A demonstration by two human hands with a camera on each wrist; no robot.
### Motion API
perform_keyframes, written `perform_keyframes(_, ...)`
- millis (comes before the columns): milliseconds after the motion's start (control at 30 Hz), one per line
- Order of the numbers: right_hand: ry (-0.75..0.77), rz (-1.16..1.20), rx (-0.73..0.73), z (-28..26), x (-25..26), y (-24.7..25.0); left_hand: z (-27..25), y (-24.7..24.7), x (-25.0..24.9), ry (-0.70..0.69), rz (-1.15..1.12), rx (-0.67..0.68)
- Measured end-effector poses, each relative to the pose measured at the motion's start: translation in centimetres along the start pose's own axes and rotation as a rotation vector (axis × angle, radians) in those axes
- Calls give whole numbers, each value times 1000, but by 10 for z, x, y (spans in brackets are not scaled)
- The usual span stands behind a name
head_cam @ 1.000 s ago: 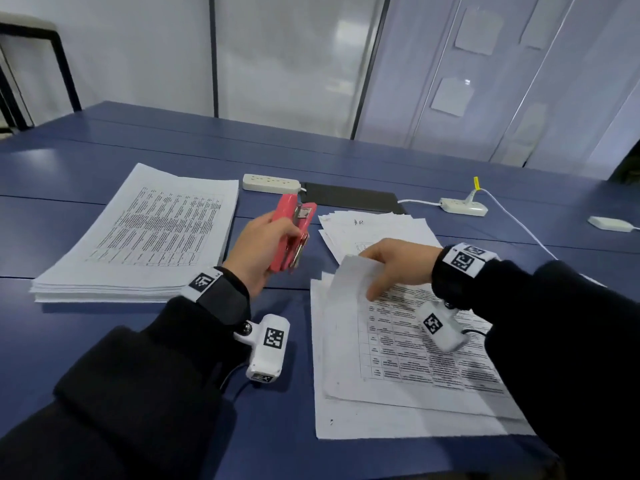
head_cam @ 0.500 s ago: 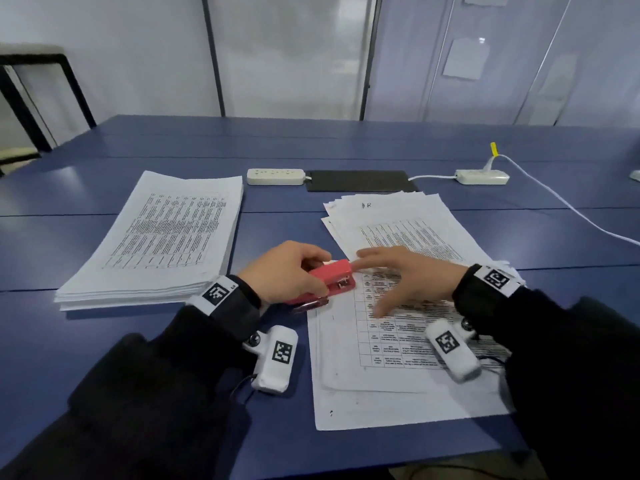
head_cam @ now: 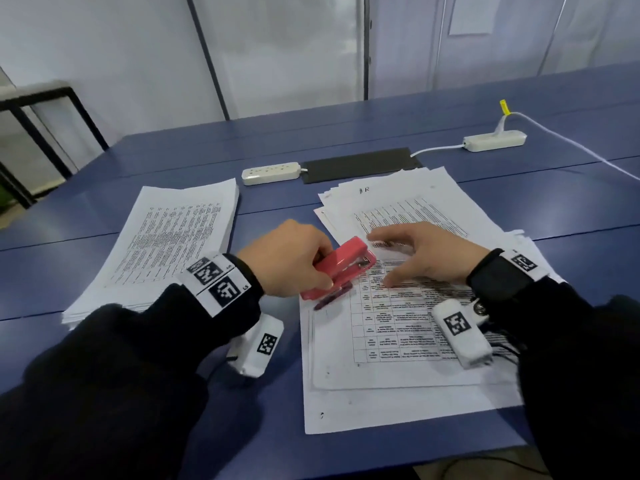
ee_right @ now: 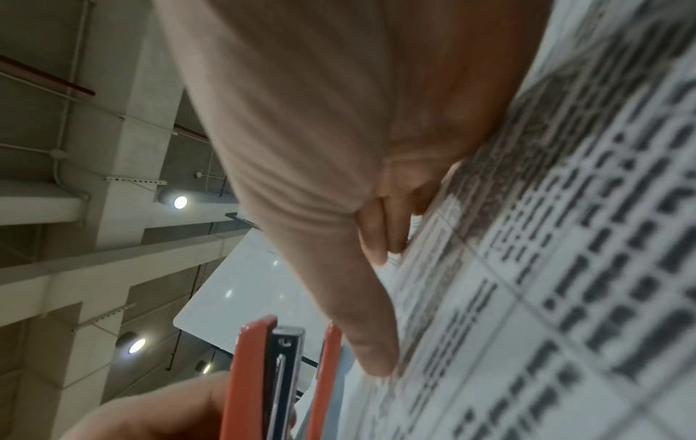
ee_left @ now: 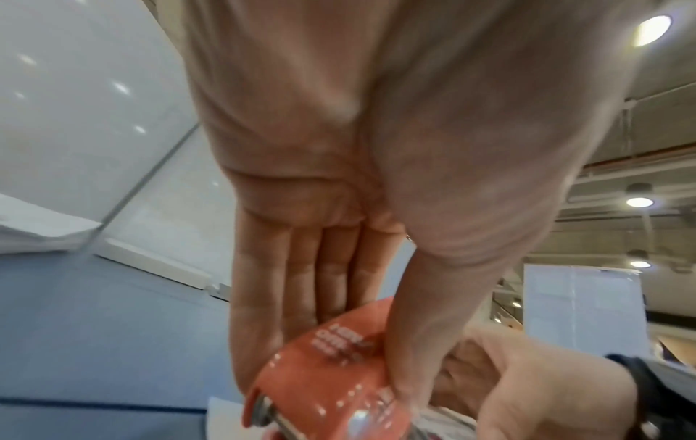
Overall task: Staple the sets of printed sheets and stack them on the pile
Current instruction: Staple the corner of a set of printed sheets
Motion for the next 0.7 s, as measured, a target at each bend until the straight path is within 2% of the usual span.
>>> perform_keyframes(67,-36,-37,11,2,-7,1,8,-3,-11,-26,16,15)
perform_keyframes(200,-46,-44,123,7,-18,-6,16,-8,-18,-45,72,52)
perform_keyframes(300,-23,-50,124,6,-15,-4,16,-9,-18,-47,118,66)
perform_keyframes(467,-83,-61,117,1,-12,-3,9,-13,-15,-117,287,145)
perform_keyframes(600,-86,-87,173,-1,-9,-5,9,-7,-2,-50,214,120)
perform_keyframes(700,-74,-99,190,-1,-8,-6,15,-5,-14,-66,112,43)
Point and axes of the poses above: each hand's wrist, its own z-axis towards the middle knuckle, its own y-axis out of the back of the hand, x = y × z, the point moved 6 cm from there along z, towards the middle knuckle, and after that the axes turned 11 degrees about x, right-handed, at the moved point
